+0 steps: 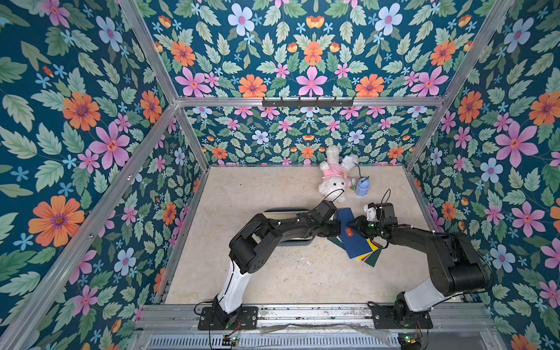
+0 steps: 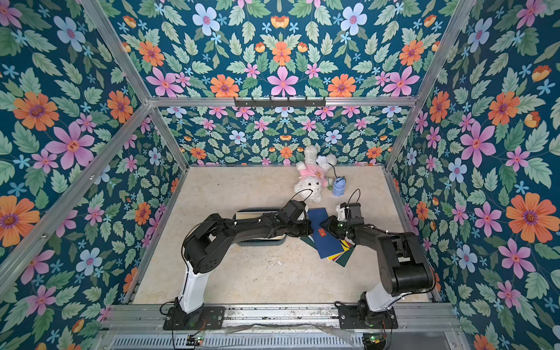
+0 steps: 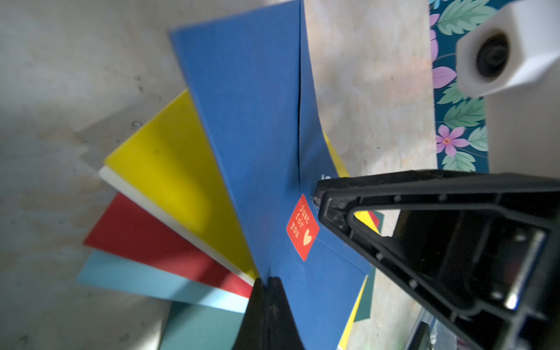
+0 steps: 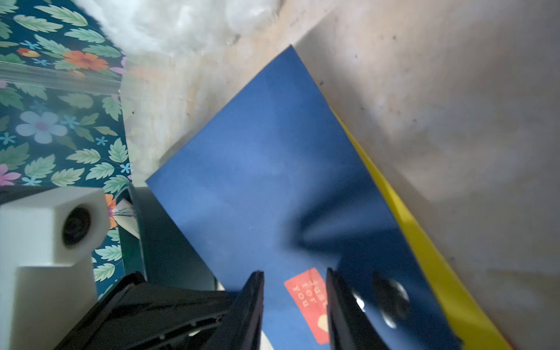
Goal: Put the sealed envelopes into the storage box
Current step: Pick up the envelope from the center of the board.
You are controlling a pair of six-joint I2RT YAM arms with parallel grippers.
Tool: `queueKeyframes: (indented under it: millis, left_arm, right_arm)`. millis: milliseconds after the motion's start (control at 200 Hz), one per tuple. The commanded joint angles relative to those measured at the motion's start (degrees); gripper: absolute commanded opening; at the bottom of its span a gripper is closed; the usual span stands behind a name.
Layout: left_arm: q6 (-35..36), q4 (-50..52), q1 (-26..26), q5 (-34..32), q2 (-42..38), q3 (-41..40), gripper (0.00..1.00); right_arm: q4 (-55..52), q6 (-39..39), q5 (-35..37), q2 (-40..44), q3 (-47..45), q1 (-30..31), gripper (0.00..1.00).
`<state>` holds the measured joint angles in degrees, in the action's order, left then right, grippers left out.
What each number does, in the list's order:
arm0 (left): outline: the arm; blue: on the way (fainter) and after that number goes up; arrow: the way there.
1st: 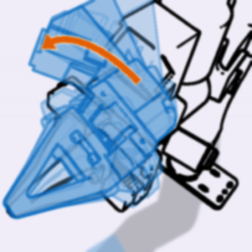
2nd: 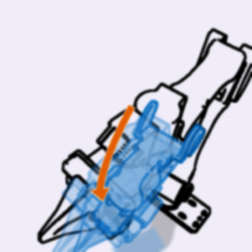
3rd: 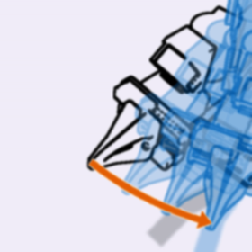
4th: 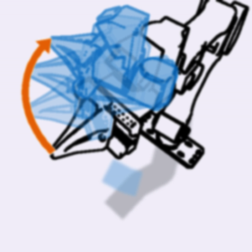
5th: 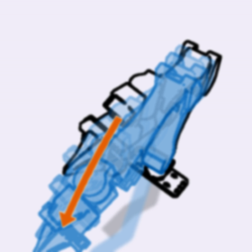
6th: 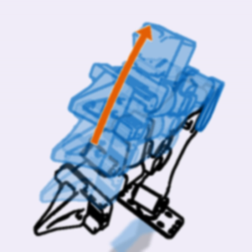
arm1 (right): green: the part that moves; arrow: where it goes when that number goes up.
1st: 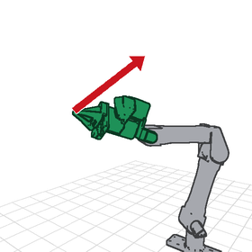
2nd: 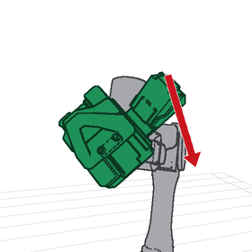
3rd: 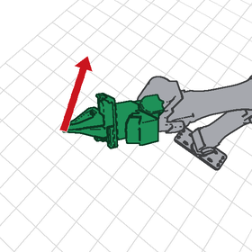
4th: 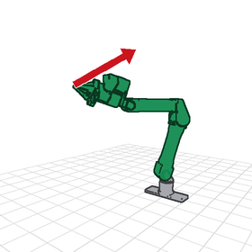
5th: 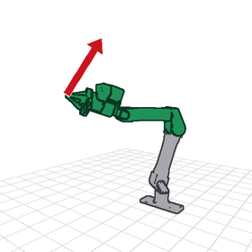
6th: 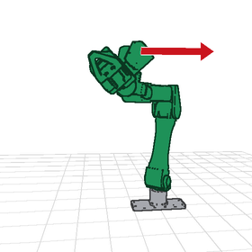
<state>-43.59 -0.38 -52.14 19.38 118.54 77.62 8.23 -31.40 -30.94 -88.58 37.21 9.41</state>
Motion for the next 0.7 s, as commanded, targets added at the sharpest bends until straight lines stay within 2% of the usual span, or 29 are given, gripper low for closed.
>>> queueKeyframes:
  millis: [0,315,590,695]
  left_arm:
    - [3.65,-1.11,0.20,0.56,-1.82,0.40,0.00]
    - [13.81,-0.89,1.01,4.96,-6.35,1.53,0.00]
    - [20.27,-5.29,5.22,16.82,-15.13,-3.99,0.00]
    - [22.12,-5.40,7.04,20.74,-18.78,-5.61,0.00]
  right_arm:
    - [1.03,-0.36,1.43,3.61,-0.13,-0.55,0.45]
    - [7.69,-0.71,3.52,17.80,-6.23,-4.66,0.53]
    - [24.33,1.35,2.85,31.07,-16.33,-4.60,0.66]
    - [29.76,1.30,0.14,33.49,-18.44,-4.60,0.67]
